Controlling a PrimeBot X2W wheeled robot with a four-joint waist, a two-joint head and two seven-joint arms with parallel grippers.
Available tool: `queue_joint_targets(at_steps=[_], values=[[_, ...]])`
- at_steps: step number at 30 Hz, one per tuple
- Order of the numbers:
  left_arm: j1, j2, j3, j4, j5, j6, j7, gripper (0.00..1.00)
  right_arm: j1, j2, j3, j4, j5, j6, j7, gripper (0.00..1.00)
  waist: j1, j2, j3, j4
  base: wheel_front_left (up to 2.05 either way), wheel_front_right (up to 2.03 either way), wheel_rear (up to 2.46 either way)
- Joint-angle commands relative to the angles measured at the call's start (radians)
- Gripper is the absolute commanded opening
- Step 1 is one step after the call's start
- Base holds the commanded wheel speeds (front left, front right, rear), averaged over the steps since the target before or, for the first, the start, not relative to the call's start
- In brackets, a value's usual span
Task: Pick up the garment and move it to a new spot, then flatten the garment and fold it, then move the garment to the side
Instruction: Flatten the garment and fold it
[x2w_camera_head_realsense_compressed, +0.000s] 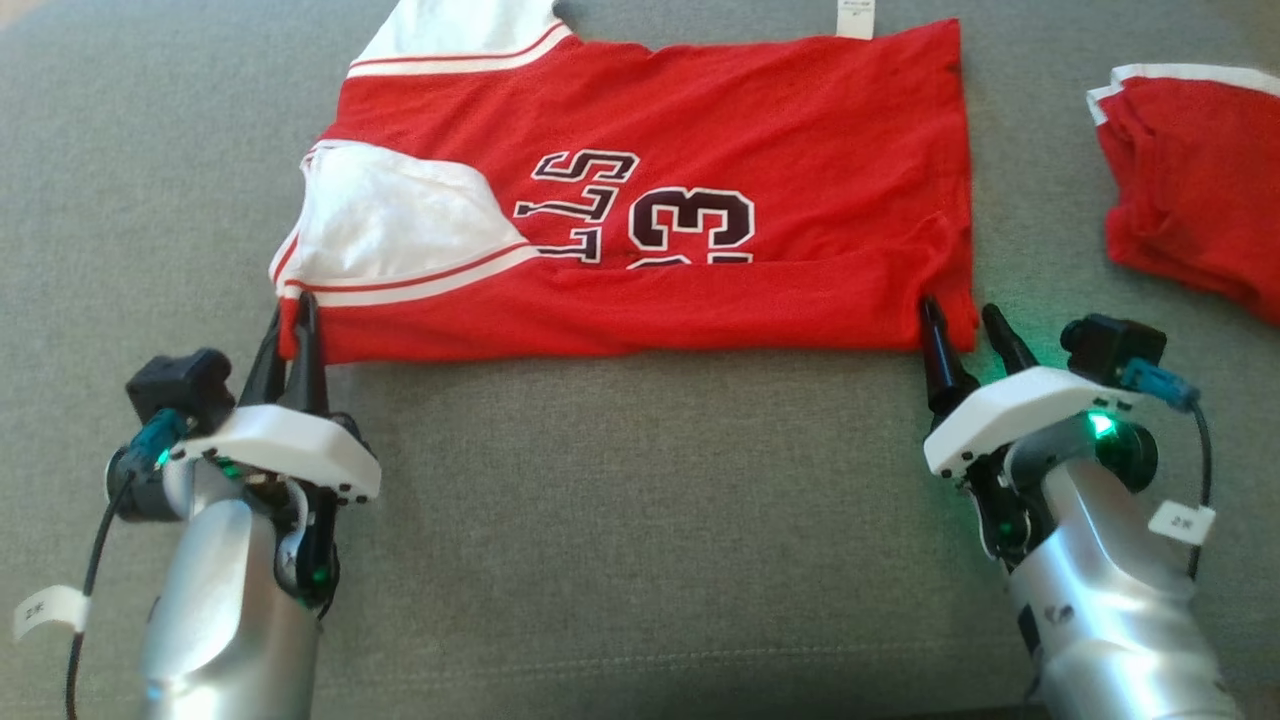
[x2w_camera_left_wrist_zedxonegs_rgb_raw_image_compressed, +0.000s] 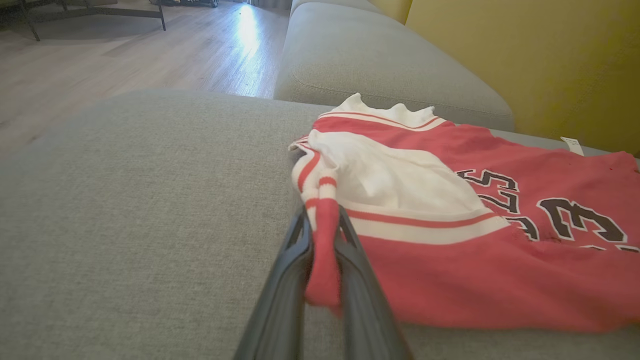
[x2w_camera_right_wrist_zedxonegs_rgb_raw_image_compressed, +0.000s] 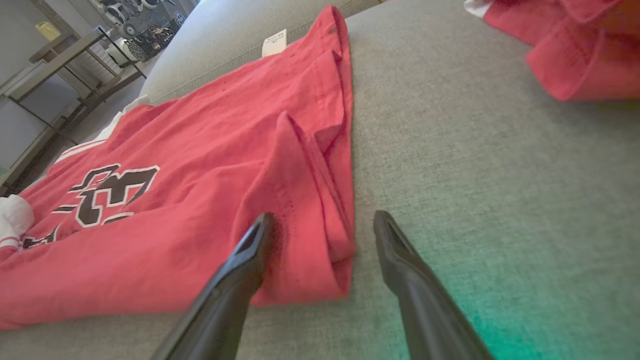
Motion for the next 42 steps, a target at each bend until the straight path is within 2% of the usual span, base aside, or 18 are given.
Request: queue_joint_targets(at_steps=[1, 4, 5, 6, 7, 14, 21, 31, 37, 42], values=[[-0.028, 0.016, 0.022, -0.034, 0.01, -0.004, -0.012, 0.0, -0.043, 0.001, 0.02, 0.002, -0.008, -0.001, -0.005, 1.0, 0.0, 0.0, 0.007, 0.007, 0.0, 0.0, 0.0], [-0.031, 0.011, 0.023, -0.035, 0.013, -0.008, -0.012, 0.0, -0.068, 0.001, 0.027, 0.054, 0.004, -0.001, 0.0, 1.0, 0.0, 0.0, 0.012, 0.014, 0.0, 0.0, 0.0], [-0.032, 0.009, 0.023, -0.035, 0.014, -0.009, -0.012, 0.0, -0.075, 0.001, 0.036, 0.067, 0.012, -0.001, 0.003, 0.91, 0.0, 0.0, 0.012, 0.017, 0.0, 0.0, 0.0], [-0.032, 0.008, 0.025, -0.034, 0.015, -0.01, -0.012, 0.0, -0.082, 0.001, 0.048, 0.076, 0.019, -0.001, 0.005, 0.26, 0.0, 0.0, 0.012, 0.018, 0.0, 0.0, 0.0], [-0.031, 0.008, 0.027, -0.032, 0.015, -0.011, -0.012, 0.0, -0.087, 0.001, 0.06, 0.083, 0.021, -0.001, 0.002, 0.0, 0.0, 0.0, 0.012, 0.019, 0.0, 0.0, 0.0], [-0.019, 0.007, 0.047, -0.016, 0.02, -0.016, -0.012, 0.0, -0.112, -0.025, 0.101, 0.112, 0.012, -0.001, -0.033, 0.0, 0.0, 0.0, -0.012, 0.018, 0.0, 0.0, 0.0], [0.013, 0.012, 0.048, 0.013, 0.031, -0.027, -0.012, 0.0, -0.104, -0.097, 0.152, 0.097, 0.016, -0.001, -0.002, 0.0, 0.0, 0.0, -0.061, 0.014, 0.0, 0.0, 0.0], [0.067, 0.044, 0.002, 0.063, 0.028, -0.056, 0.019, 0.0, -0.027, -0.206, 0.229, 0.006, 0.083, -0.001, 0.17, 0.0, 0.0, 0.0, -0.135, 0.005, 0.0, 0.0, 0.0], [0.135, 0.068, -0.049, 0.028, 0.008, -0.07, 0.095, 0.0, 0.057, -0.272, 0.268, -0.1, 0.149, -0.001, 0.31, 0.0, 0.0, 0.0, -0.172, 0.0, 0.0, 0.0, 0.0], [0.199, 0.097, -0.093, -0.042, -0.014, -0.074, 0.161, 0.0, 0.128, -0.317, 0.251, -0.19, 0.188, -0.001, 0.381, 0.0, 0.0, 0.0, -0.183, -0.002, 0.0, 0.0, 0.0]])
